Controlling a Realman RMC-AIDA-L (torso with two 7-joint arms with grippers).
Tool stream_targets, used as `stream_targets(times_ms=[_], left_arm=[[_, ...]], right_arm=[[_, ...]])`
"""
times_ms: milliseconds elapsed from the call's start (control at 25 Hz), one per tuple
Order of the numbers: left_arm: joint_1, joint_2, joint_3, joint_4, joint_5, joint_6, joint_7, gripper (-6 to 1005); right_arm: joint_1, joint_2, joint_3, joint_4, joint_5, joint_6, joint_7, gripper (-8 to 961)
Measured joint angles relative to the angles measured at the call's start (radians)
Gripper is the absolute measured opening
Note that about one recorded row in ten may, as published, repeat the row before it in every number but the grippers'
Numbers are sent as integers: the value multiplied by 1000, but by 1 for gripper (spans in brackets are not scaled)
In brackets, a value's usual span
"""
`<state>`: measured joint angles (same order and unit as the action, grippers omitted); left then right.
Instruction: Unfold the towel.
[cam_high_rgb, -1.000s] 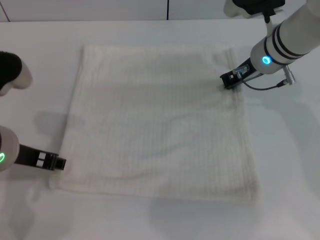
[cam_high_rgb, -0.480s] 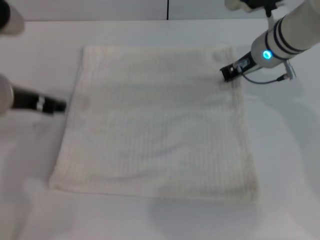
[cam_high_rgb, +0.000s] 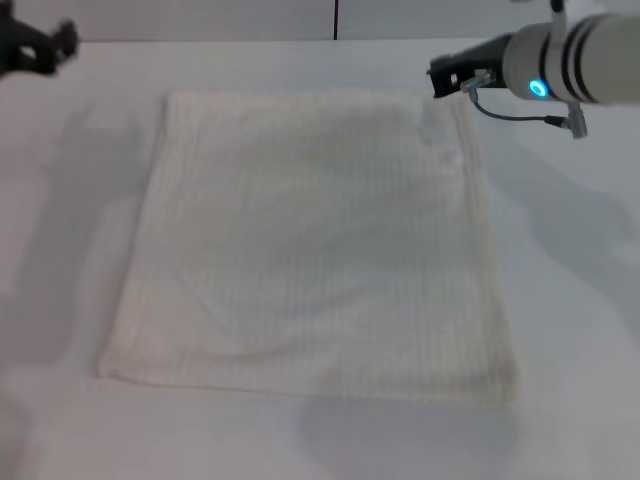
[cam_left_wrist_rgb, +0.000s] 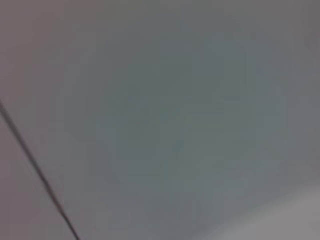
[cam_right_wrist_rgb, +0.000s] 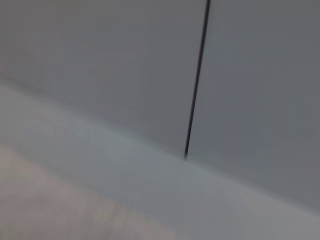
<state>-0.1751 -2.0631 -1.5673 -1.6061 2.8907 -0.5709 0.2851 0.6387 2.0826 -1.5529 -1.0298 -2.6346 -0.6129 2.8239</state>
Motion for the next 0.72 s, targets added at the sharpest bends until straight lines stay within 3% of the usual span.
stream_targets(times_ms=[80,160,320,400,520,640,720], left_arm=[[25,-1,2,76,0,188,1,642],[56,-5,7,197,-5,476,-9,642],[72,-7,16,442,-27,884,-80,642],[54,-6,18,613,-36,1101,-138,642],[16,-5,15,824,-37,1308,-187,642],[-23,-6,10,994,-37,1465,-210,642],[-43,-7,9,1083,-37,1535,-215,642]], right_arm=[[-100,-1,-91,-71,9,170,0,-1],[-197,-2,-189,-103,9,412,-2,-1],[-338,0,-356,7,10,988,8,0],[-361,2,-429,147,11,1283,13,0],[-360,5,-531,376,31,1684,43,0],[-367,7,-573,490,107,1900,95,0],[-374,8,-602,537,153,1950,121,2]])
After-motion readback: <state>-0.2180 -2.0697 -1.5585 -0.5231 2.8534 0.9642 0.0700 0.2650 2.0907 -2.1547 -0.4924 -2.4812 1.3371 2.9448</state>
